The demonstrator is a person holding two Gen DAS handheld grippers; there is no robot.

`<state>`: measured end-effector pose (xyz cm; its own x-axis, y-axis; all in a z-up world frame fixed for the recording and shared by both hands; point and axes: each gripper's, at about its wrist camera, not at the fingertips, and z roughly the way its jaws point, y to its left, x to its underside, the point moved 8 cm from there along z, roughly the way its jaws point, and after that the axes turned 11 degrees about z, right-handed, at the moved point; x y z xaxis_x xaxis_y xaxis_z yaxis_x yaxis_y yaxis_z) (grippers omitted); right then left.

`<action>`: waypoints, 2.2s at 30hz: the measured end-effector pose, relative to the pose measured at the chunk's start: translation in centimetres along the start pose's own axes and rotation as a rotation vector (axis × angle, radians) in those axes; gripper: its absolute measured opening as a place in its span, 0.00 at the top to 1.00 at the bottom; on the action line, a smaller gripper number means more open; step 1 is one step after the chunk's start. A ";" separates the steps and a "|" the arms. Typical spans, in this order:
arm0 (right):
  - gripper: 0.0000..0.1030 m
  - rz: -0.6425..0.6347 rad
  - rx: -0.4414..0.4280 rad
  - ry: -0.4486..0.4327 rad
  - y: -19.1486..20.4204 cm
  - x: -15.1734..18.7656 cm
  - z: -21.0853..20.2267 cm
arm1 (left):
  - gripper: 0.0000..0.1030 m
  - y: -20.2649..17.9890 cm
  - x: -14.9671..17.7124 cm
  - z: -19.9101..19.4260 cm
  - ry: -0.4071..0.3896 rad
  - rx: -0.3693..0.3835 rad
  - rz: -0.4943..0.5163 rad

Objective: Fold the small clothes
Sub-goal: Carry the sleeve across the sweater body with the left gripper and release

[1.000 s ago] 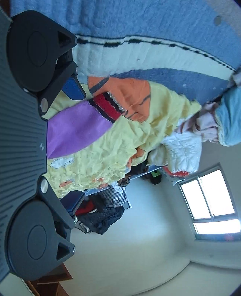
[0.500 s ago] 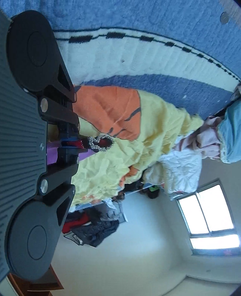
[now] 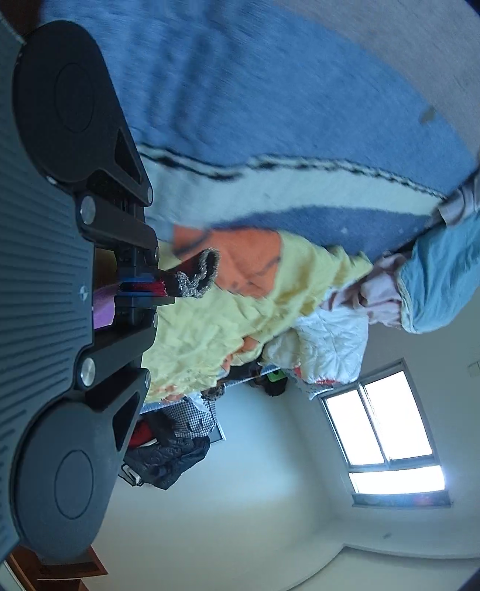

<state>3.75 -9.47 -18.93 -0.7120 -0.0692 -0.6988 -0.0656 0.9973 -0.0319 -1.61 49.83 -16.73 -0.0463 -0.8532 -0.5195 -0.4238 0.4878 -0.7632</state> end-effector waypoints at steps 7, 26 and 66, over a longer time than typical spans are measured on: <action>0.00 0.060 -0.061 0.041 -0.6 0.0 0.2 | 0.97 -3.1 -0.7 0.9 -0.018 0.013 0.046; 0.00 0.129 -0.098 -0.041 -1.0 0.9 0.2 | 0.97 -34.6 13.6 7.1 0.268 0.360 0.629; 0.00 0.298 -0.189 -0.088 -3.1 0.7 -0.6 | 0.96 -46.4 57.8 10.3 0.861 0.549 1.155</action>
<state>3.00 -12.65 -18.89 -0.6566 0.2348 -0.7168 0.0022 0.9509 0.3094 24.69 -20.23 -15.26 -0.6772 0.2745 -0.6827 0.5745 0.7769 -0.2575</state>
